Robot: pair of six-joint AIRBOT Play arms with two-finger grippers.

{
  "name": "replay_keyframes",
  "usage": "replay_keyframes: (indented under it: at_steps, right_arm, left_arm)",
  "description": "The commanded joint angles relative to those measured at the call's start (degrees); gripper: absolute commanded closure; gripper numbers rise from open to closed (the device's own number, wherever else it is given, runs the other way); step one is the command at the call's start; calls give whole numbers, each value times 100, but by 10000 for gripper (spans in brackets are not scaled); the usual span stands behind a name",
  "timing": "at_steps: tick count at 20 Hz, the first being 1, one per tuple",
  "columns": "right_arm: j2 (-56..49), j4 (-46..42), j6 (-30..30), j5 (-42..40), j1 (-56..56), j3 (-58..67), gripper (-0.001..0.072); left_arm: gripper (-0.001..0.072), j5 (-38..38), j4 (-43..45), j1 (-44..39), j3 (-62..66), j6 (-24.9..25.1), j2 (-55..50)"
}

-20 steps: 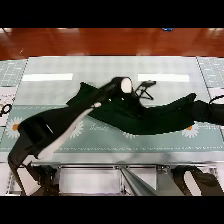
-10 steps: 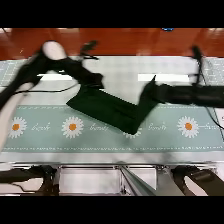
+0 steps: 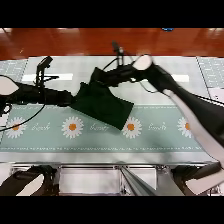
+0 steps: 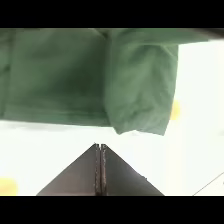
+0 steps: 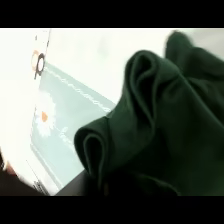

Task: Fold the shirts.

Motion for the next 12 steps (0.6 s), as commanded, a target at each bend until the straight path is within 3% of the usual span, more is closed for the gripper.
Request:
replay_keyframes:
  at_steps: [1,2,8,12]
  right_arm:
    - [-1156,391,9,98,184,933,606]
    - [-1255,391,-190,160,184,973,289]
    - [-575,138,-131,2334,-671,977,307]
    - [1115,-2531,612,2852,-2026,975,307]
  left_arm:
    - [688,208,-7,61,-267,2,160]
    - [688,208,-4,61,-267,20,144]
    - [688,647,9,540,-227,120,133]
    - [688,387,-13,1644,-195,103,271]
